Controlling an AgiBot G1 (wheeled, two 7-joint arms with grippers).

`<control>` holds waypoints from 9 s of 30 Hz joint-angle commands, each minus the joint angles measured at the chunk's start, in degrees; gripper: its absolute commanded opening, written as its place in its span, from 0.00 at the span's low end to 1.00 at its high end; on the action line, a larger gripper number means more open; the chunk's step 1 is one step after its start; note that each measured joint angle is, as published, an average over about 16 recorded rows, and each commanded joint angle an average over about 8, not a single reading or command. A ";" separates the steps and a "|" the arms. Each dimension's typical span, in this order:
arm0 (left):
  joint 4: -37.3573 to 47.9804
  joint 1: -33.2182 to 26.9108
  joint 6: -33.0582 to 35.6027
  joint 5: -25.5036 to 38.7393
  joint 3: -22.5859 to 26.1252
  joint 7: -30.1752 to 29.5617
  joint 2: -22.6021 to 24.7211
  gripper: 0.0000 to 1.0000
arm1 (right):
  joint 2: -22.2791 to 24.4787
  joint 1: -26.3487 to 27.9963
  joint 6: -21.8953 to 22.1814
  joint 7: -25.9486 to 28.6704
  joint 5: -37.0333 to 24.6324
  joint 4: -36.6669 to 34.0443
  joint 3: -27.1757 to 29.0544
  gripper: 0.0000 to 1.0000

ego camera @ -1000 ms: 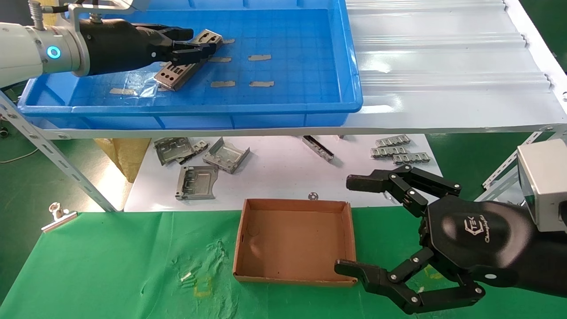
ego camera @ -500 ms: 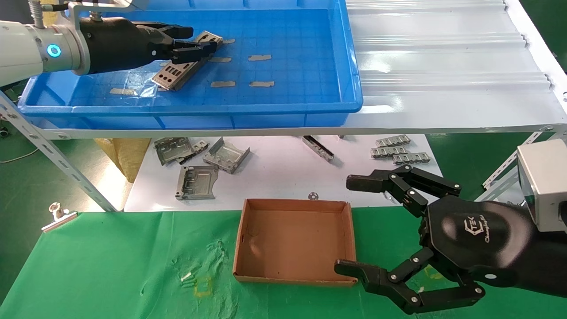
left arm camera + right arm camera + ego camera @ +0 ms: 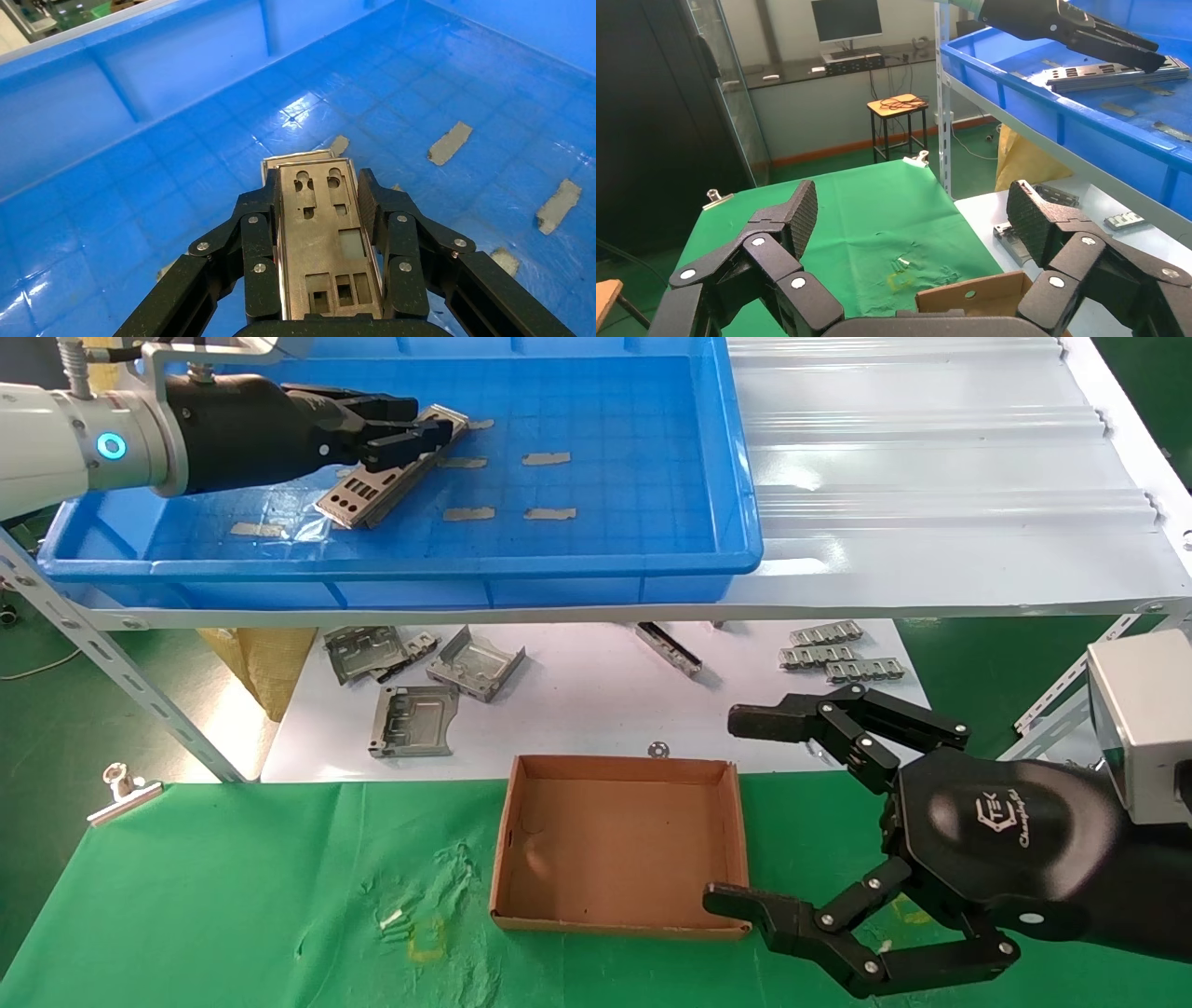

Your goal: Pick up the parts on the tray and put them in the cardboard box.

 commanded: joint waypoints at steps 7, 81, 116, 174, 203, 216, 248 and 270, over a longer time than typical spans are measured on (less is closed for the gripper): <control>-0.39 -0.99 0.69 -0.37 -0.26 0.11 -0.46 0.00 | 0.00 0.00 0.00 0.00 0.00 0.00 0.00 1.00; -18.60 27.91 4.76 -12.39 20.92 42.33 8.60 1.00 | 0.00 0.00 0.00 0.00 0.00 0.00 0.00 1.00; -5.64 24.79 28.85 -25.24 19.76 27.01 3.90 1.00 | 0.00 0.00 0.00 0.00 0.00 0.00 0.00 1.00; -50.36 44.48 30.49 -33.42 -3.85 1.22 -22.07 1.00 | 0.01 -0.01 0.02 0.00 0.02 -0.02 0.00 1.00; -75.26 55.21 28.70 -36.78 -16.09 -11.82 -35.37 1.00 | 0.02 -0.03 0.04 0.00 0.03 -0.03 0.00 1.00; -73.86 54.64 28.70 -36.60 -15.42 -11.39 -34.67 1.00 | 0.02 -0.03 0.03 -0.01 0.03 -0.03 0.00 1.00; -73.19 54.35 28.78 -36.40 -15.10 -11.15 -34.33 1.00 | 0.02 -0.03 0.03 0.00 0.03 -0.03 0.01 1.00; -73.12 54.31 28.79 -36.41 -15.05 -11.13 -34.29 1.00 | 0.02 -0.03 0.03 -0.01 0.03 -0.03 0.01 1.00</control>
